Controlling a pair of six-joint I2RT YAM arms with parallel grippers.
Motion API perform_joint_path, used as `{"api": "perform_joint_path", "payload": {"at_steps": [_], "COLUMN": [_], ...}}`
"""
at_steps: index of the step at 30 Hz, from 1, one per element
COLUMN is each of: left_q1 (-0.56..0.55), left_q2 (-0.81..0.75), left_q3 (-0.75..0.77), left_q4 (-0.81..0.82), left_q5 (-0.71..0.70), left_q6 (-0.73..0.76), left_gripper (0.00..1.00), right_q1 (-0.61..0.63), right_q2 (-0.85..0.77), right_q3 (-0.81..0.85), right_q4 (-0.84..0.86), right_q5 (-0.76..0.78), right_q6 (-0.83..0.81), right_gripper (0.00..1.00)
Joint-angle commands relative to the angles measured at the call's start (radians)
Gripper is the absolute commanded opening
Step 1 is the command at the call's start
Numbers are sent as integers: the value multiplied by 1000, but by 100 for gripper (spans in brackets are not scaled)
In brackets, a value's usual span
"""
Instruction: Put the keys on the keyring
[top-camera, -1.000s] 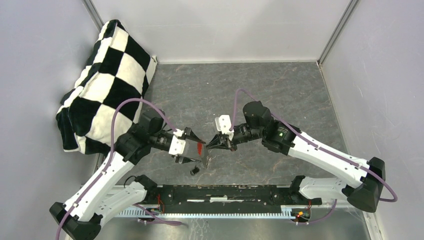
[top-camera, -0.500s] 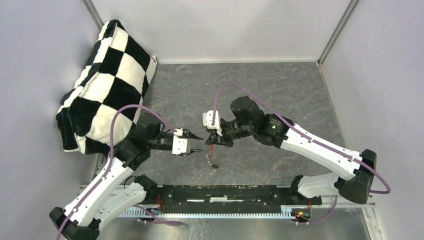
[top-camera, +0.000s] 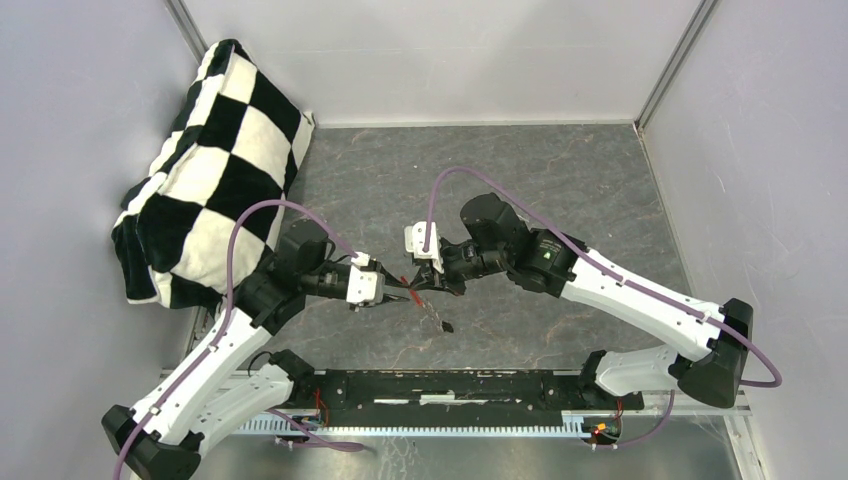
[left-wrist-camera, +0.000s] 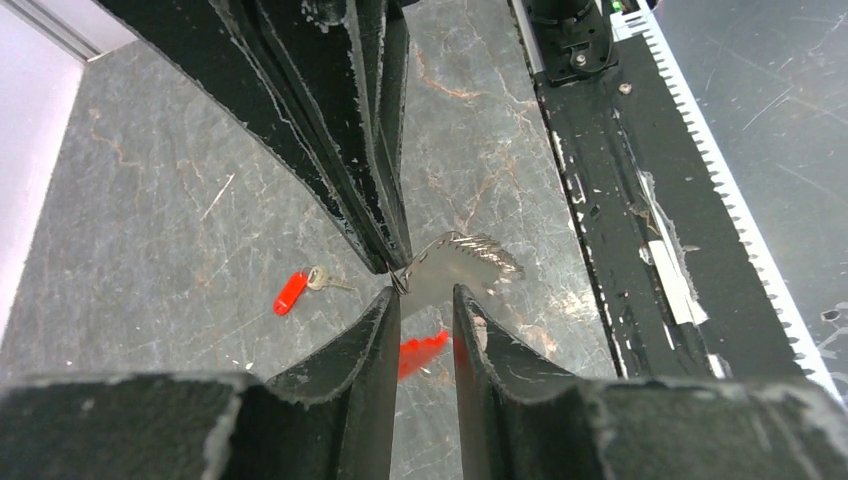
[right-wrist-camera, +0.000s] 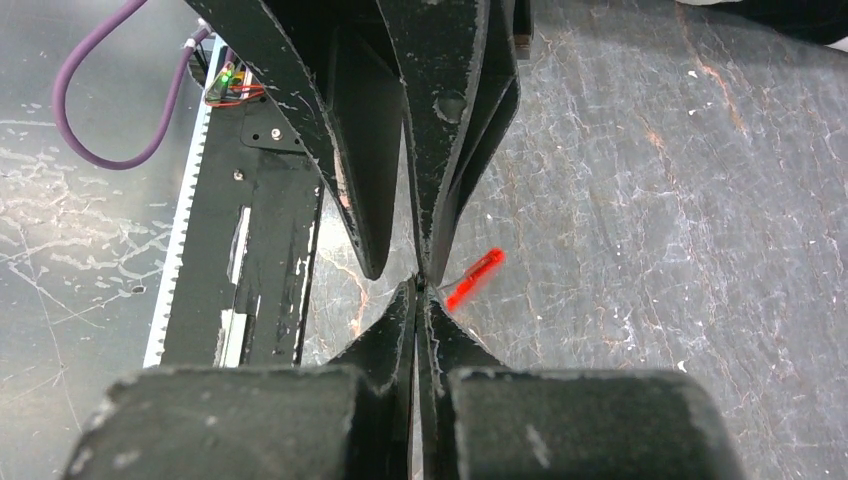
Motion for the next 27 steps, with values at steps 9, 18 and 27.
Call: {"api": "perform_joint_path", "payload": {"at_steps": [9, 18, 27], "left_q1": [-2, -3, -1], "left_q2": [30, 11, -4], "left_q3": [47, 22, 19], "left_q4": [16, 16, 14], "left_q5": [70, 47, 65], "left_q6": [-99, -80, -66], "left_gripper": [18, 2, 2], "right_q1": [14, 17, 15], "right_q2": [-26, -50, -119], "right_q3": [-26, -43, -105], "right_q4": [141, 182, 271], "right_q5": [-15, -31, -59], "right_q6": [59, 85, 134], "right_gripper": [0, 9, 20]}}
